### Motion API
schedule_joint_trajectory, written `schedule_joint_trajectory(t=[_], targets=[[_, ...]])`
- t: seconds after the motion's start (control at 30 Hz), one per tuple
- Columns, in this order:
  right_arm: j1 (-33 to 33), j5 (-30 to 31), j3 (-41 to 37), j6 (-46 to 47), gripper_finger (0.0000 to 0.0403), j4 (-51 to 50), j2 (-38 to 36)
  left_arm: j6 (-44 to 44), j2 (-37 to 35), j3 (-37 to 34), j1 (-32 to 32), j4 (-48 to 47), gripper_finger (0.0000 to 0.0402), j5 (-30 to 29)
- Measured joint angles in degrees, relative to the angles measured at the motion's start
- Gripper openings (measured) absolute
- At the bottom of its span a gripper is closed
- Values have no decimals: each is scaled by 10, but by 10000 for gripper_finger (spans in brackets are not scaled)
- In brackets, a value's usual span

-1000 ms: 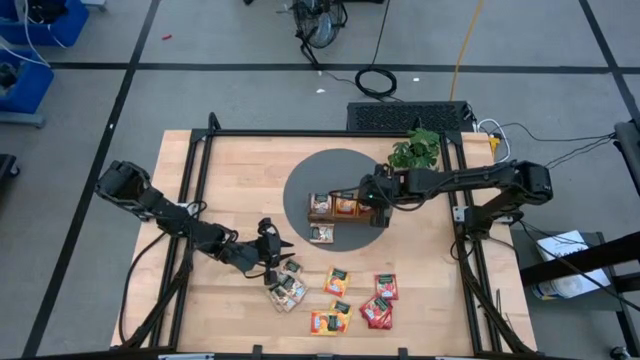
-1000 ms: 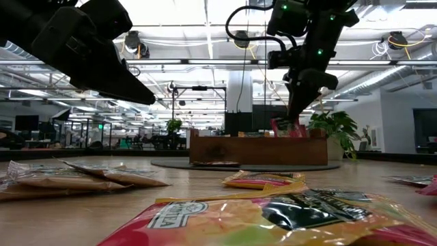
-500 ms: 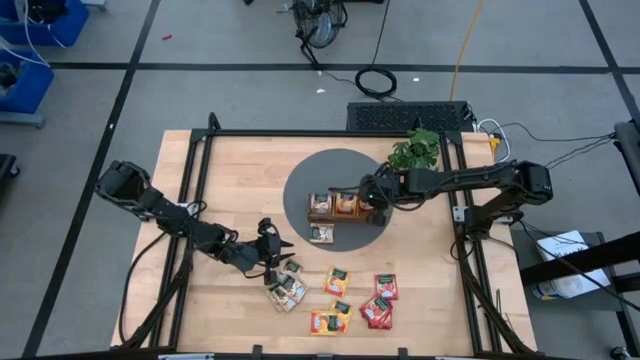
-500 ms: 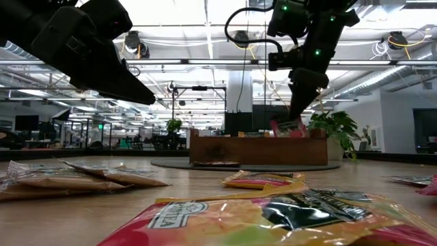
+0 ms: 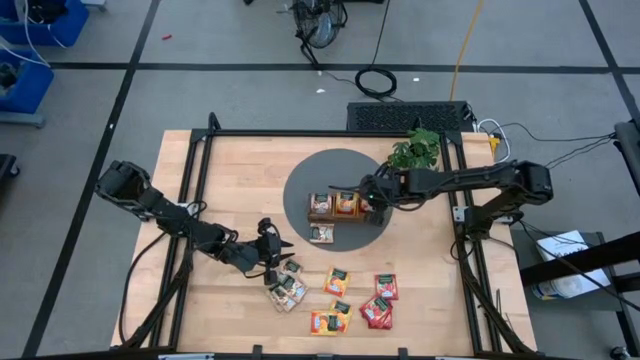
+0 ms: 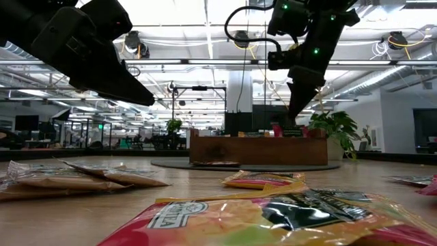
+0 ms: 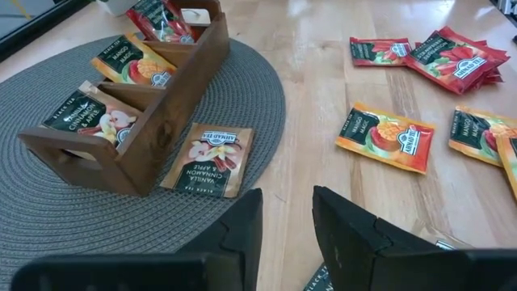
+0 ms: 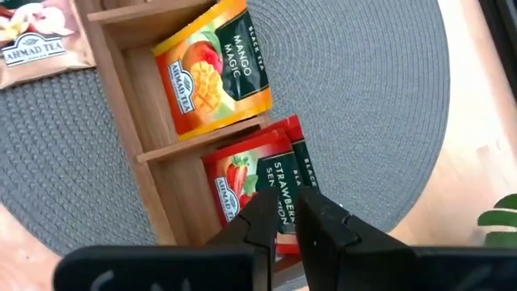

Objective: Pick & Place Tea
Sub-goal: Put the top orange tea packet into the middle section of the wooden organizer

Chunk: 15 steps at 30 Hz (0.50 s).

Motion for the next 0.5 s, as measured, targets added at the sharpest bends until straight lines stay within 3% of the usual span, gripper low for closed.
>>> schedule_joint_trajectory(t=[0.33, 0.5], targets=[[71, -21, 0, -7, 26, 16, 0, -36, 0, 0, 0, 2, 115, 21], [160, -70, -28, 24, 3, 140, 0, -29, 3, 8, -17, 38, 115, 30]])
